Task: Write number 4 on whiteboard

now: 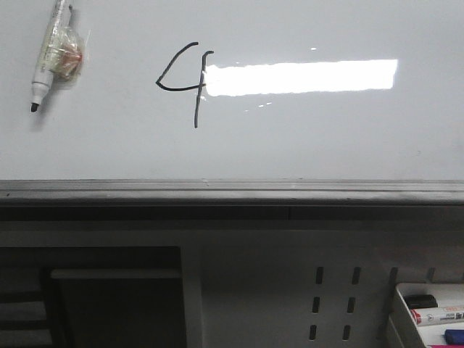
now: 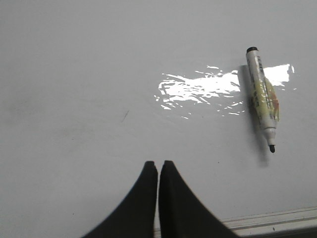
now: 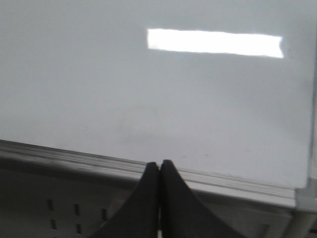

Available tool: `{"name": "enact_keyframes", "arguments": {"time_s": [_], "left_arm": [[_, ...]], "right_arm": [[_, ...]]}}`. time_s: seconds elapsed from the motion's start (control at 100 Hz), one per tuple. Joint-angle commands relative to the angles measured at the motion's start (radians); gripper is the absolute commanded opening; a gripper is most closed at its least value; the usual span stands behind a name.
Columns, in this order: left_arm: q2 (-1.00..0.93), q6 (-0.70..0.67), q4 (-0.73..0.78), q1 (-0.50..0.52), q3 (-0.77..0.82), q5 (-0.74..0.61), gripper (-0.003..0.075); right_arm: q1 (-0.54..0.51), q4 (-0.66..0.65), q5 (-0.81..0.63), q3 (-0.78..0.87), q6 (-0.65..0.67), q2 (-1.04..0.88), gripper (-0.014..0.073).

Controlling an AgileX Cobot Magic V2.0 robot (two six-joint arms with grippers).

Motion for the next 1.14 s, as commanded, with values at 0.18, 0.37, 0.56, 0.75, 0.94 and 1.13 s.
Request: {"name": "enact_keyframes", "arguments": {"time_s": [0.18,0.37,0.56,0.75,0.94,1.13], "left_arm": [[-0.026,-0.013,-0.004,0.004,0.027,-0.083,-0.0020],[-0.026,-0.013,-0.004,0.004,0.027,-0.083,-0.0020],[-0.026,-0.013,-0.004,0.004,0.027,-0.083,-0.0020],[-0.026,-0.013,-0.004,0.004,0.027,-0.083,-0.0020],[-0.026,-0.013,-0.004,0.004,0.027,-0.083,-0.0020],[-0.026,-0.013,-0.004,0.004,0.027,-0.083,-0.0020]], "right_arm": [[-0.084,-0.116,-0.138,0.039,0.020,-0.028,-0.0053],[-0.084,-0.143,-0.130,0.039,0.018,-0.028,-0.0053],[-0.084,-0.143,-0.130,0.039,0.018,-0.028,-0.0053],[-0.084,-0.143,-0.136,0.039,0.018,-0.028,-0.0053],[-0.084,-0.143,-0.136,0.039,0.018,-0.028,-0.0053],[-0.084,-0.143,-0.136,0.039,0.018,-0.028,-0.0053]]}}
